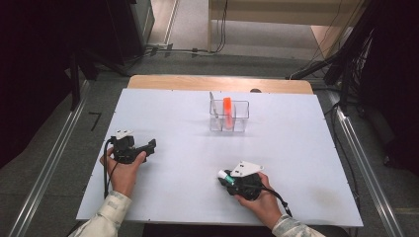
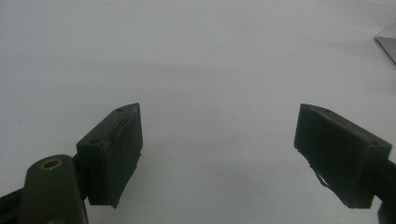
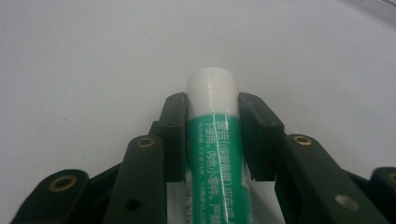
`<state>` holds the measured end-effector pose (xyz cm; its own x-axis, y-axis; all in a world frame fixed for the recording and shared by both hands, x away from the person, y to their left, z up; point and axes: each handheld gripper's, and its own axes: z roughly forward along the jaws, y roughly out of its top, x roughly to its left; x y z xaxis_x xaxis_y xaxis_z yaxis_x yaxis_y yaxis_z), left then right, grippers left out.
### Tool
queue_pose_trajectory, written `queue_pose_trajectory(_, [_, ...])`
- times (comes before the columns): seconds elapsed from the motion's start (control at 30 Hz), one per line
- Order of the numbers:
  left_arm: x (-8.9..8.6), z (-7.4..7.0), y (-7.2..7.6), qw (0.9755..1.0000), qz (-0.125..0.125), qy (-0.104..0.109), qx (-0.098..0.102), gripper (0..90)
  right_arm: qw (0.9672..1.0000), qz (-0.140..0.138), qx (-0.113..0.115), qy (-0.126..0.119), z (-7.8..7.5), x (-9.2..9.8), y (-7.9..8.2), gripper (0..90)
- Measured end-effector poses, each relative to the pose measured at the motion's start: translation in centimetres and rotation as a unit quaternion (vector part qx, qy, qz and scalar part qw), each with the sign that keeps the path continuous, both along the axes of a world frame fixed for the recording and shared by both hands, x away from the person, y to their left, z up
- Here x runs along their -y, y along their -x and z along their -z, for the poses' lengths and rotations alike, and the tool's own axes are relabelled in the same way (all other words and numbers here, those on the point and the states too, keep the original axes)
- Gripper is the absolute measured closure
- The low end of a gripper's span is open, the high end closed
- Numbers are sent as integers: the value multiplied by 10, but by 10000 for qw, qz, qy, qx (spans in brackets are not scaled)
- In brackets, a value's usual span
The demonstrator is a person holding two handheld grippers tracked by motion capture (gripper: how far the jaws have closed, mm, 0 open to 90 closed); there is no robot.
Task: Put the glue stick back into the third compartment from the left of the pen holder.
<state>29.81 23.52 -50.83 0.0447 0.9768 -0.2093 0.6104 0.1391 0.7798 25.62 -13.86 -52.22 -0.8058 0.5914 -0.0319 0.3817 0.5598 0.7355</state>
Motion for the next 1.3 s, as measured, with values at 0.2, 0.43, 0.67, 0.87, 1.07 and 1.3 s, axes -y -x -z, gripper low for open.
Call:
queue_pose_trajectory(0.2, [-1,0,0,10000,2,1,-1,167,10000,1,-10,-8,0,0,0,629])
queue_pose_trajectory(0.43, [-2,-1,0,10000,-23,20,25,167,9999,54,-88,-106,-2,2,-3,630])
queue_pose_trajectory(0.67, [-3,-1,0,10000,-37,18,10,167,9993,218,6,-291,-12,9,-11,630])
queue_pose_trajectory(0.87, [-2,-1,0,10000,-36,5,13,167,9980,342,115,-522,-22,17,-18,631])
queue_pose_trajectory(1.07, [-2,0,0,10000,-35,-5,3,167,9955,553,232,-733,-34,25,-27,630])
queue_pose_trajectory(1.3, [-2,0,0,10000,-44,4,11,167,9915,796,321,-974,-46,30,-41,630])
